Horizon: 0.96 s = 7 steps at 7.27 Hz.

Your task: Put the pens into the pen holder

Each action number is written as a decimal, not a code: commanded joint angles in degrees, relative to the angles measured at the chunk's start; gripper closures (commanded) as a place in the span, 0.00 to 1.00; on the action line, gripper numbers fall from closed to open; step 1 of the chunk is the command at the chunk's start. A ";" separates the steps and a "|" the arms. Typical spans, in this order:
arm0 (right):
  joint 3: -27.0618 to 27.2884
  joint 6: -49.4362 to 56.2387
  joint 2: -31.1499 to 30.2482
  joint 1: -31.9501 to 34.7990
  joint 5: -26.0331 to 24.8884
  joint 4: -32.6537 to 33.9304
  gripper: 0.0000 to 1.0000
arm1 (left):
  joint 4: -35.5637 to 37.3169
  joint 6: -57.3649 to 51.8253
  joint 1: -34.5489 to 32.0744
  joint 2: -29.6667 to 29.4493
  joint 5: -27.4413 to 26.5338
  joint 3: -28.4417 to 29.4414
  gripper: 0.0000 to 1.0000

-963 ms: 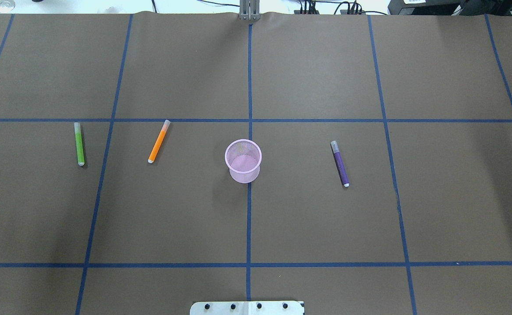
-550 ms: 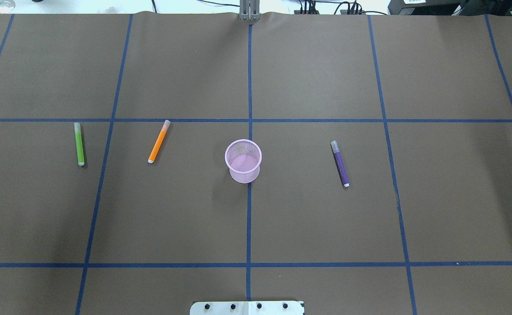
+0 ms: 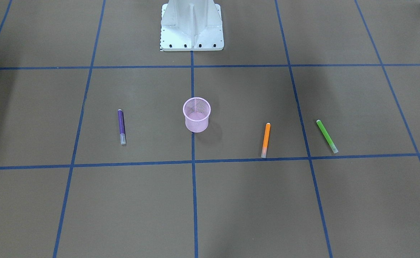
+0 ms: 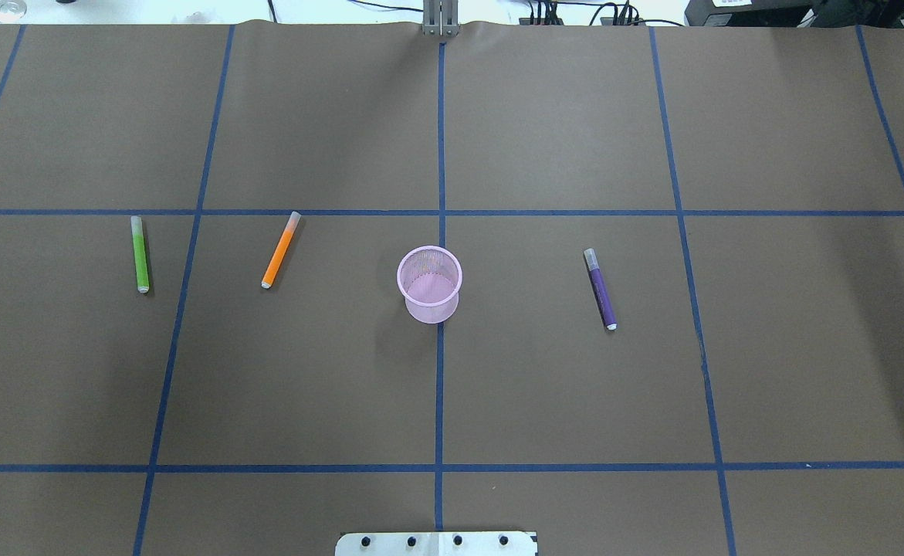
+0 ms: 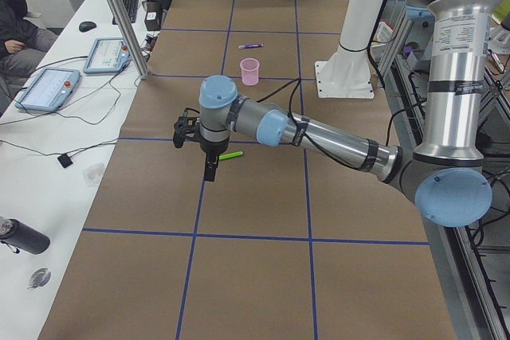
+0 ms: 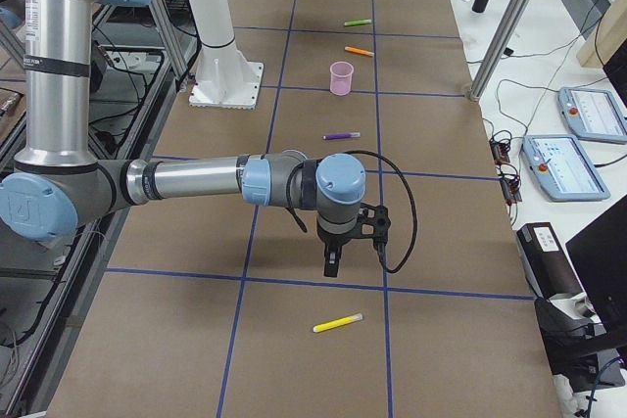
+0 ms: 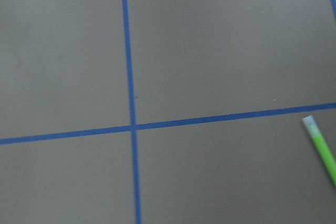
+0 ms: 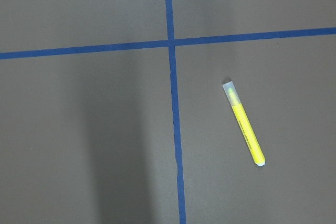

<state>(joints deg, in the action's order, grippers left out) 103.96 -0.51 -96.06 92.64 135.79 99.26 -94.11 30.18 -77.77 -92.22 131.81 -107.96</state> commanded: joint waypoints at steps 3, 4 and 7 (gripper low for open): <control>0.72 -0.19 0.00 -0.09 -0.35 -3.46 0.00 | -12.38 34.13 20.89 -5.94 -13.84 6.23 0.00; 0.89 -0.36 -0.17 -0.09 -0.09 -3.46 0.00 | -17.20 34.42 21.86 -7.00 -13.94 10.70 0.01; 0.89 -0.37 0.00 -0.18 0.35 -3.46 0.00 | -21.29 34.33 24.23 -9.38 -14.38 17.77 0.01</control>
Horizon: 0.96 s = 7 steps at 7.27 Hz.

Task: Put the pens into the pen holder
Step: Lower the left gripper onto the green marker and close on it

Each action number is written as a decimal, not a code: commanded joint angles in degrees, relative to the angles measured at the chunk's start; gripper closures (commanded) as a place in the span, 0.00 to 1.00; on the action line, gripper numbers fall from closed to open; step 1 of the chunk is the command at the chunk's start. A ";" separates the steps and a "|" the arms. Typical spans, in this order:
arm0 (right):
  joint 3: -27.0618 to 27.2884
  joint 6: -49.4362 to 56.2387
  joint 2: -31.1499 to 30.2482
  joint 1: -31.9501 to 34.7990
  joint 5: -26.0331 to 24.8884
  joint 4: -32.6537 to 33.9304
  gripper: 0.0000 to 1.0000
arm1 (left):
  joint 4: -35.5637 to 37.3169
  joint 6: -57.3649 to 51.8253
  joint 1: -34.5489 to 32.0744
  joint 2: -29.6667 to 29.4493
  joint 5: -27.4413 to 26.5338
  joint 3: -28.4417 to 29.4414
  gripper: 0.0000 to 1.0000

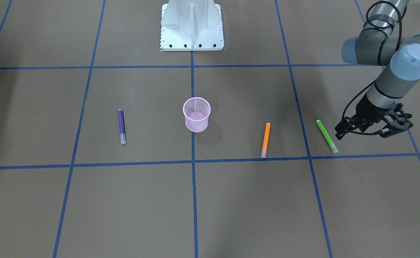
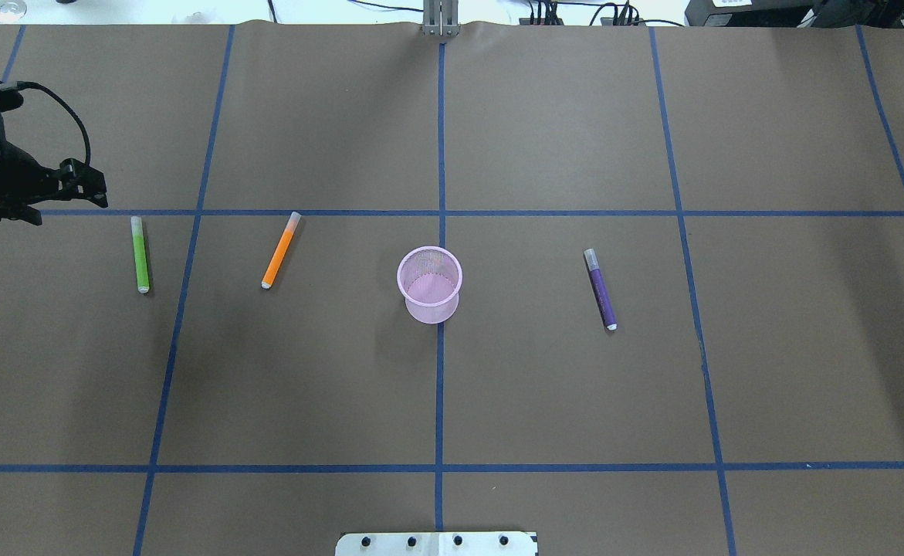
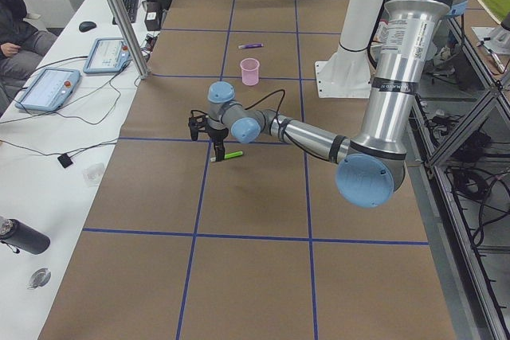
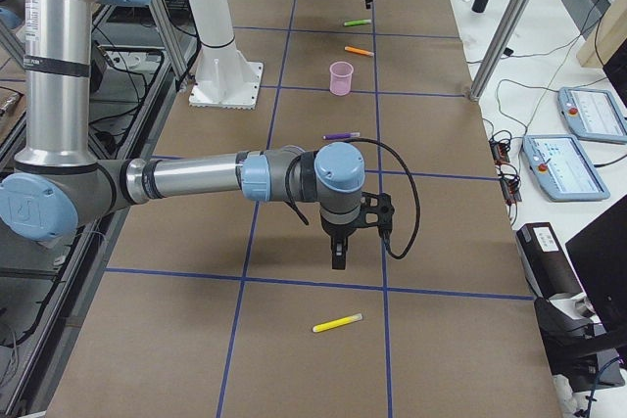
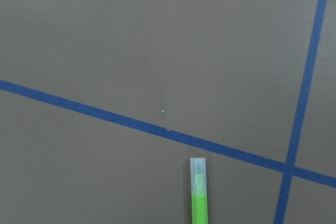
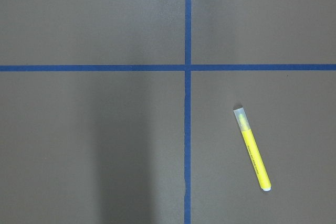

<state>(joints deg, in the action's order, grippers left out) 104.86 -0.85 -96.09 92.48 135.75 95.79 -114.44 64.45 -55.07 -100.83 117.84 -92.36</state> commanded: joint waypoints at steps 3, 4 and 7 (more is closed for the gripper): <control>-0.01 -0.03 0.03 -0.11 0.30 0.01 0.00 | -0.96 0.59 3.83 -4.35 -3.31 6.56 0.03; -0.01 -0.03 0.11 -0.02 0.22 0.01 0.00 | -0.96 0.68 3.83 -5.68 -3.31 7.54 0.13; -0.01 -0.12 0.11 -0.11 0.04 0.01 0.00 | -1.05 0.76 4.36 -5.60 -3.23 8.07 0.26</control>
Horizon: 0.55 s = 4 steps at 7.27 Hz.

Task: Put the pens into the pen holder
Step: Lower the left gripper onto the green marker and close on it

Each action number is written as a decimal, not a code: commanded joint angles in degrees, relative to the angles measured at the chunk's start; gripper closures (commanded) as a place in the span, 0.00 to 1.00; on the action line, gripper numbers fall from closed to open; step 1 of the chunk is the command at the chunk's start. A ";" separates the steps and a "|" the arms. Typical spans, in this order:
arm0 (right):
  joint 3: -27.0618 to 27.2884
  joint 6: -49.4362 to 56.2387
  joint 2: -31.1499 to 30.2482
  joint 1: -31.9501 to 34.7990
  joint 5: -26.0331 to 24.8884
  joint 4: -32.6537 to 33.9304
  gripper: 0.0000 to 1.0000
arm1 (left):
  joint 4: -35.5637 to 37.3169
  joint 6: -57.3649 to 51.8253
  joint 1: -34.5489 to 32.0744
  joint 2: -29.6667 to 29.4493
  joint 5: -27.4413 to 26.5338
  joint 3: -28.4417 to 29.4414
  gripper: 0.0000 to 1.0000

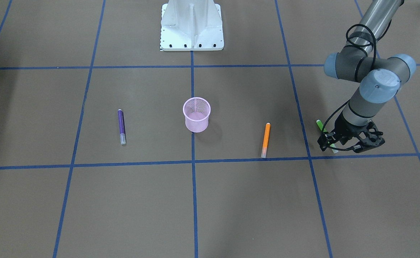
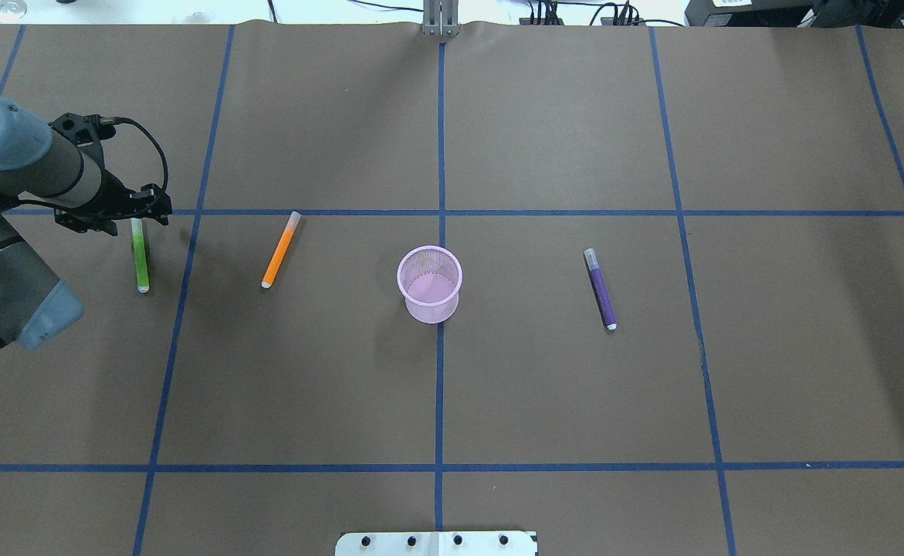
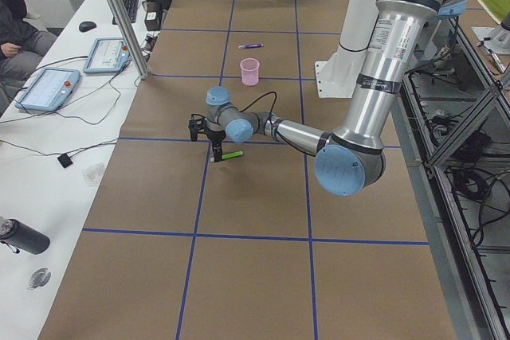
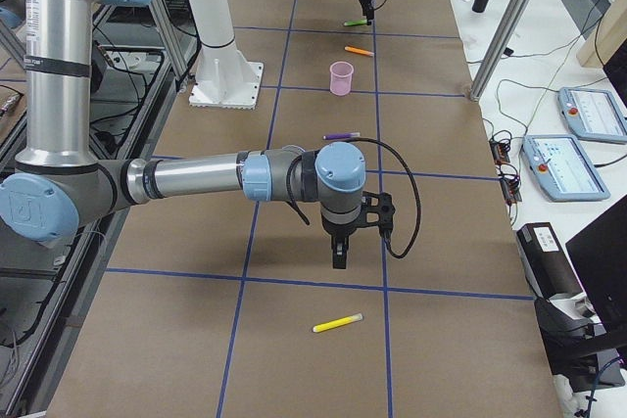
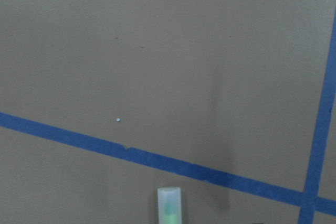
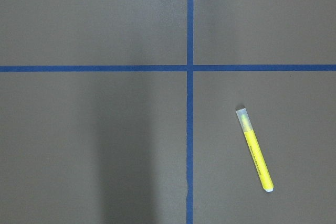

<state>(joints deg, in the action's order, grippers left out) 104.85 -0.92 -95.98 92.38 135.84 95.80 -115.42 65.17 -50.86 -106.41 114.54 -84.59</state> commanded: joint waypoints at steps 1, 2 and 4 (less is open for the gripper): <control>0.01 0.04 0.01 -0.01 0.04 0.00 0.00 | -0.07 -0.31 0.15 0.32 0.06 0.31 0.30; 0.01 -0.05 0.01 0.08 -0.05 0.00 0.00 | -0.07 -0.31 0.15 0.50 0.06 0.31 0.33; 0.01 0.04 0.01 -0.01 -0.05 0.00 0.00 | -0.07 -0.48 0.15 0.59 0.06 0.31 0.39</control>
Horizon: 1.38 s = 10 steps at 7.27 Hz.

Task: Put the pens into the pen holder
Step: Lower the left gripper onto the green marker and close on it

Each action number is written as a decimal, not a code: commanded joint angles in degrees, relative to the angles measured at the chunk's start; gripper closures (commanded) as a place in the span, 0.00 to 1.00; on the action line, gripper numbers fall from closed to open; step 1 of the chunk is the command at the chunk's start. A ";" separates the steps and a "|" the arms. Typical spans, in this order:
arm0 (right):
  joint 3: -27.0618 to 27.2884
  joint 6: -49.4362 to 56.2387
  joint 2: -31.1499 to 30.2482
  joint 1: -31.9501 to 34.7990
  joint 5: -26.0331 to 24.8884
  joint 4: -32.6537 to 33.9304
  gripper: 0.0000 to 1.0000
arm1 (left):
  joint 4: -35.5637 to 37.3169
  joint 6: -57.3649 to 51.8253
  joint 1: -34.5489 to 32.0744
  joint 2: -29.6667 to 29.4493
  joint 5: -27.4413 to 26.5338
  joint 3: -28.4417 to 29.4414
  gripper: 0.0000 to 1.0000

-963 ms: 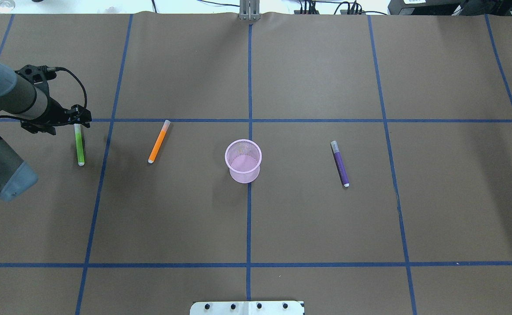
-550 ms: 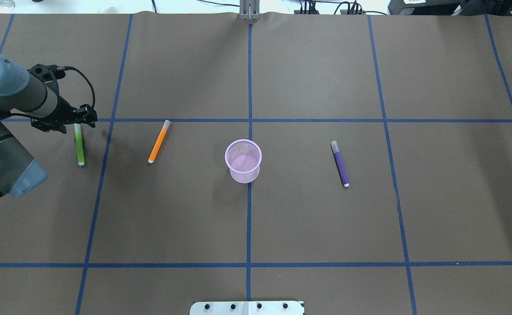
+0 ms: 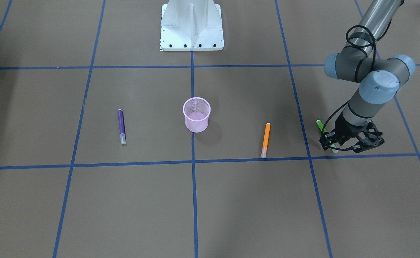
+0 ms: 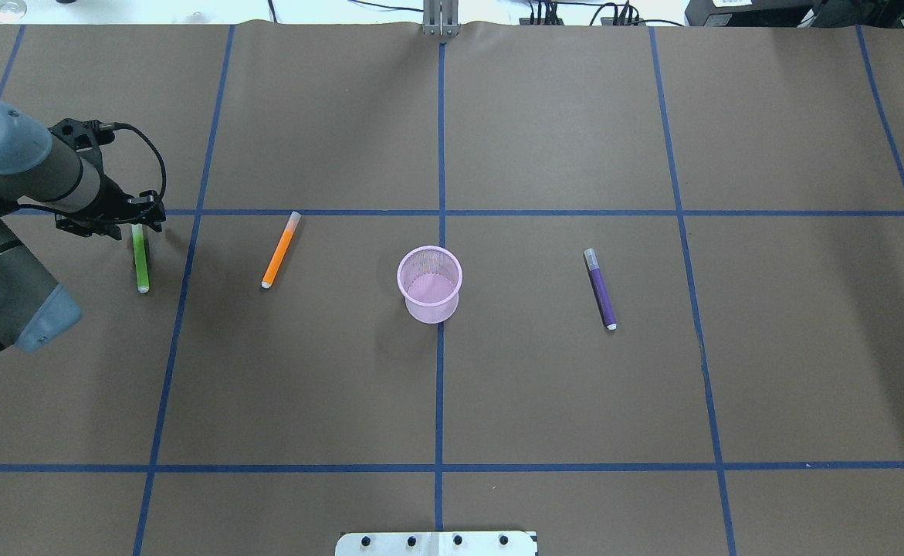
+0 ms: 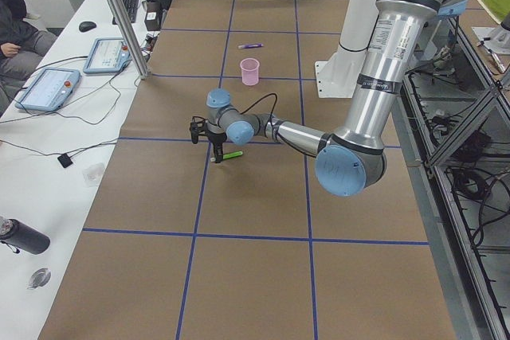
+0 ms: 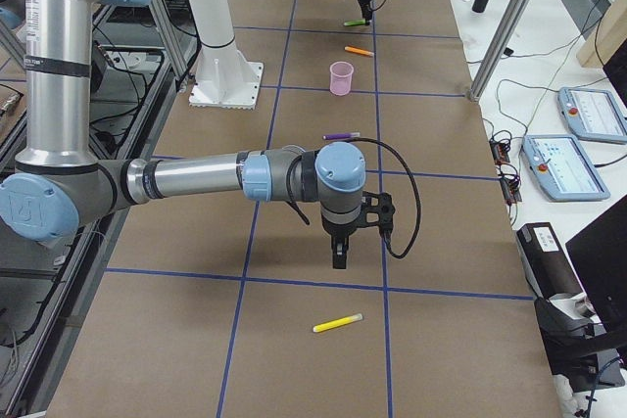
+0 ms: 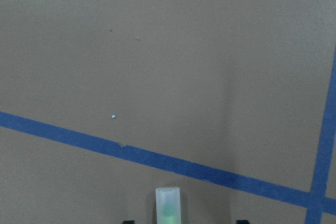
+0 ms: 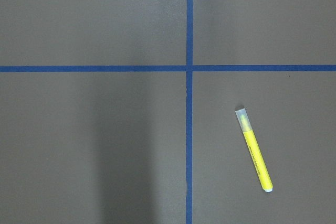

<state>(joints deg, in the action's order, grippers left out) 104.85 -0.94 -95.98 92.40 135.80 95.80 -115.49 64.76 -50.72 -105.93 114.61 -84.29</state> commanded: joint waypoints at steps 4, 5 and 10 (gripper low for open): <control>-0.09 0.06 0.00 -0.02 -0.01 0.00 0.00 | 0.00 -0.08 0.09 0.19 0.00 0.00 0.51; -0.09 0.06 0.00 -0.02 -0.01 0.00 0.00 | 0.00 -0.16 0.09 0.19 -0.08 0.00 0.51; 0.00 0.06 0.00 -0.02 0.08 0.00 0.00 | 0.17 -0.16 0.09 0.37 -0.08 0.00 0.65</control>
<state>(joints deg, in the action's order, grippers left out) 104.81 -0.88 -95.98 92.37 135.87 95.80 -115.33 64.67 -50.63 -105.62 114.53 -84.29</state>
